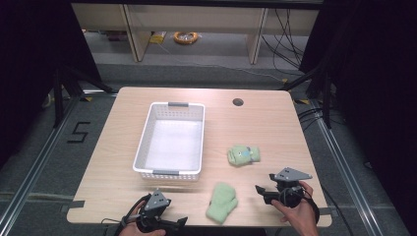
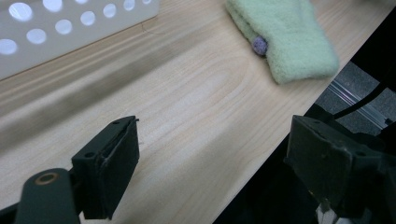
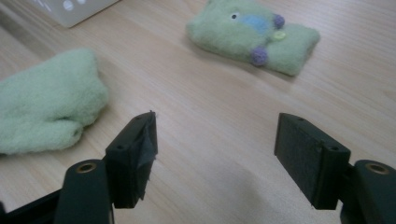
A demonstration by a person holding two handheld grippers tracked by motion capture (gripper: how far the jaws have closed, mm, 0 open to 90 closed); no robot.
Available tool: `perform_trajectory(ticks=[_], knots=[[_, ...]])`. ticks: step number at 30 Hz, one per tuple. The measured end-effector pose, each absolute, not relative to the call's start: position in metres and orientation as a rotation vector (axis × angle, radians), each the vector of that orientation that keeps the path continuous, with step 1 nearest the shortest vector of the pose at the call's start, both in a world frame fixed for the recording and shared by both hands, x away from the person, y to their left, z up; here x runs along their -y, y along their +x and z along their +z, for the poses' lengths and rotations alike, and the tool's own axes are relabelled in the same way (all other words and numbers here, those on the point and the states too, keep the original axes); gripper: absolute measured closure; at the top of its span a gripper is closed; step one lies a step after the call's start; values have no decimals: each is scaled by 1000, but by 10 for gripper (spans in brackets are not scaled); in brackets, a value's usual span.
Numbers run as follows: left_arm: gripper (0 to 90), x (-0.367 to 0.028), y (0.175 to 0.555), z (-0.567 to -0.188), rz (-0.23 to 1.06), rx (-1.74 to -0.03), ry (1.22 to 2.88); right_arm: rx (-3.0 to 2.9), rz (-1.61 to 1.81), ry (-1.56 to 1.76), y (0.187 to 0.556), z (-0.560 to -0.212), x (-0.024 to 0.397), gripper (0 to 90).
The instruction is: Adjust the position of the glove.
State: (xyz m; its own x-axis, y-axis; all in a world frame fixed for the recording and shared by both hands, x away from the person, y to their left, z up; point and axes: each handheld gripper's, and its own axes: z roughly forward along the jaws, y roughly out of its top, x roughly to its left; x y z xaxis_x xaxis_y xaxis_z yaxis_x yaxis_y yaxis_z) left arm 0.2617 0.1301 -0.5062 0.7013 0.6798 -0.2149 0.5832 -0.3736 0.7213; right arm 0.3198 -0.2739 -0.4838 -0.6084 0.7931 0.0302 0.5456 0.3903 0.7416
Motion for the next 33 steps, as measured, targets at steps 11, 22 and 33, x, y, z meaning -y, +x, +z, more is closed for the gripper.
perform_trajectory(ticks=[11,22,33], knots=[[164,-128,261,-507,164,-954,2080,-2354,1055,1163,317,-483,268,363],[165,-126,261,-509,159,-958,2091,-2353,1077,1132,318,-483,265,348],[203,-115,259,-507,113,-923,2076,-2387,1153,1061,320,-480,249,368]])
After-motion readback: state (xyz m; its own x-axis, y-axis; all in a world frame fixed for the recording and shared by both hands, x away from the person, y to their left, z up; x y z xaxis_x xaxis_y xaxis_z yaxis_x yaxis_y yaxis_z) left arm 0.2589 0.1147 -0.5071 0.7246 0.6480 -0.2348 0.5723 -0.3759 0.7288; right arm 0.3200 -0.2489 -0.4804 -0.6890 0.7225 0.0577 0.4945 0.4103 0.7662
